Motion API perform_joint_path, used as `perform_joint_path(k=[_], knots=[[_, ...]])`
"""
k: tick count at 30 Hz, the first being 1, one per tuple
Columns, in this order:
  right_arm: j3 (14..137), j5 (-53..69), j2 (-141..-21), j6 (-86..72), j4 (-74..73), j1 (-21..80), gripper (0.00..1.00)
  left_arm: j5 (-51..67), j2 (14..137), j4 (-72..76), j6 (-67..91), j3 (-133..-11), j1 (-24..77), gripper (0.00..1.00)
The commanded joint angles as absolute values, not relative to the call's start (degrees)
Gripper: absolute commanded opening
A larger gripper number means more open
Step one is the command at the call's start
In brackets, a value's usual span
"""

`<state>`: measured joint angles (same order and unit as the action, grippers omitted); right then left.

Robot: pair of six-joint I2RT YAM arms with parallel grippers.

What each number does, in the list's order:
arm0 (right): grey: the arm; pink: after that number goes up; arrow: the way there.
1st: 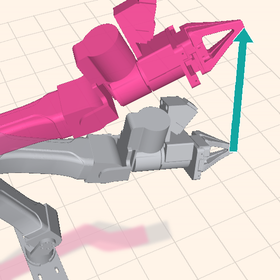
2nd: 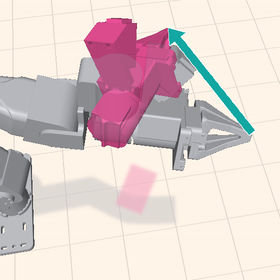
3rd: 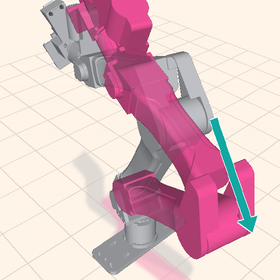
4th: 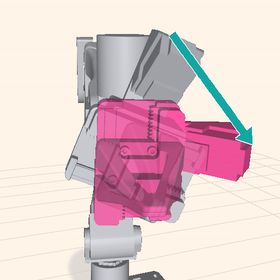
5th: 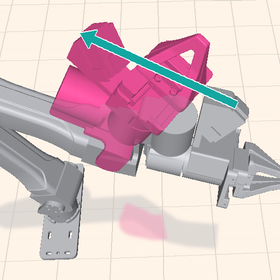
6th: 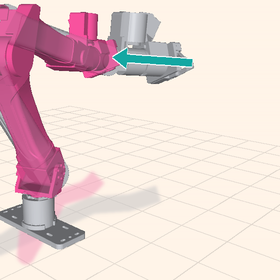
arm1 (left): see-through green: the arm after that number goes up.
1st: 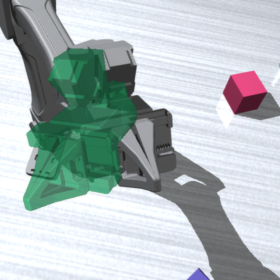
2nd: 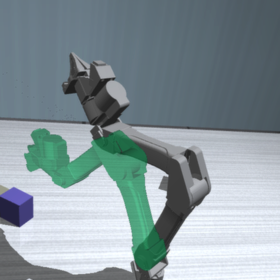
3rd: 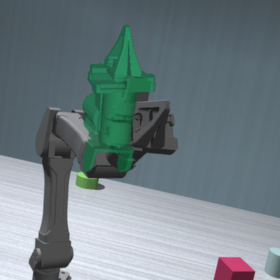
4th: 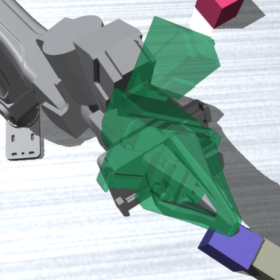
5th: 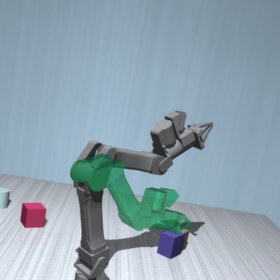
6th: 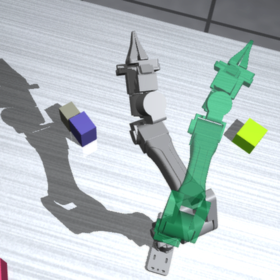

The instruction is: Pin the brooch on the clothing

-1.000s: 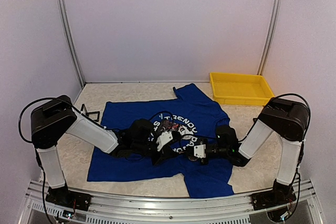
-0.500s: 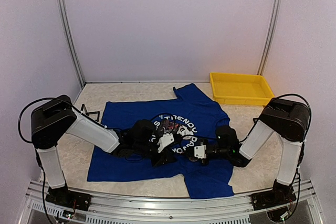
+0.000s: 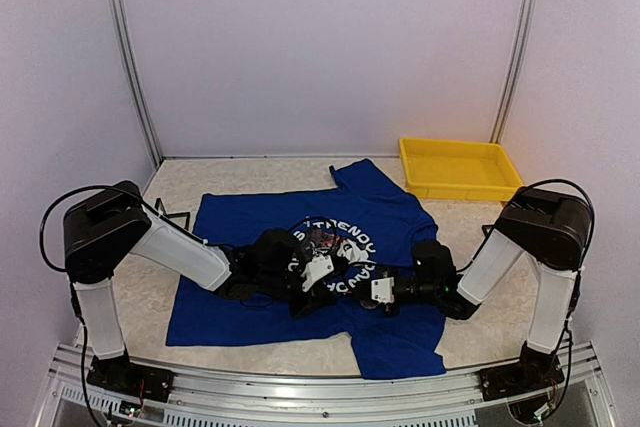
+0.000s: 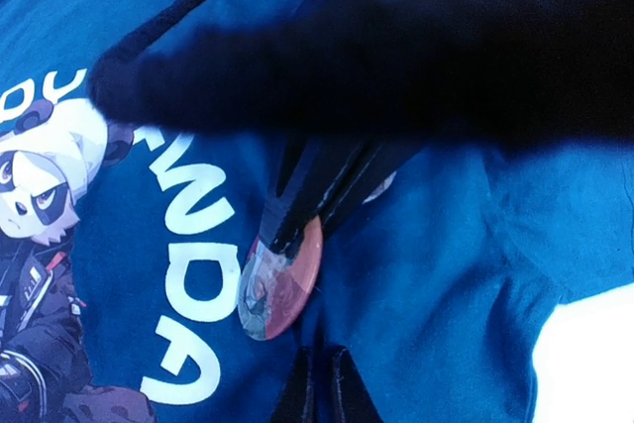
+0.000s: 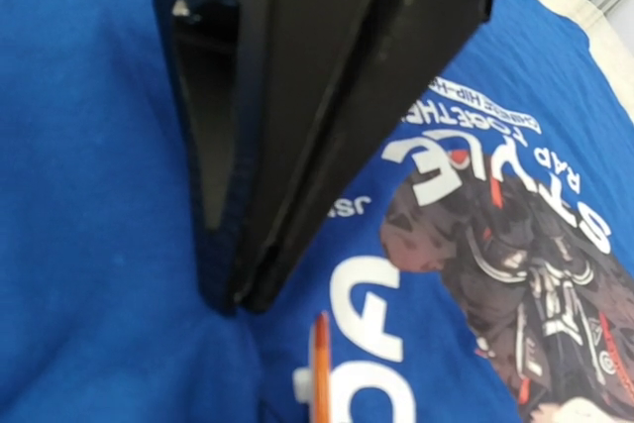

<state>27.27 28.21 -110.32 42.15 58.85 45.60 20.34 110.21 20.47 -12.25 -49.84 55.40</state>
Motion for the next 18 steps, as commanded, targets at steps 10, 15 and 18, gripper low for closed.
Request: perform_joint_path(k=[10,15,18], knots=[[26.07,27.81,-109.38,40.36,57.67,46.30,0.00,15.89,111.56,19.25,-14.09,-50.75,56.70,0.31],[25.67,27.23,-108.97,40.75,57.35,46.25,0.00,14.17,112.17,19.30,-14.94,-50.96,57.47,0.19],[25.66,27.78,-108.79,40.63,57.20,46.35,0.00,14.23,112.13,19.08,-15.13,-51.02,57.63,0.06]])
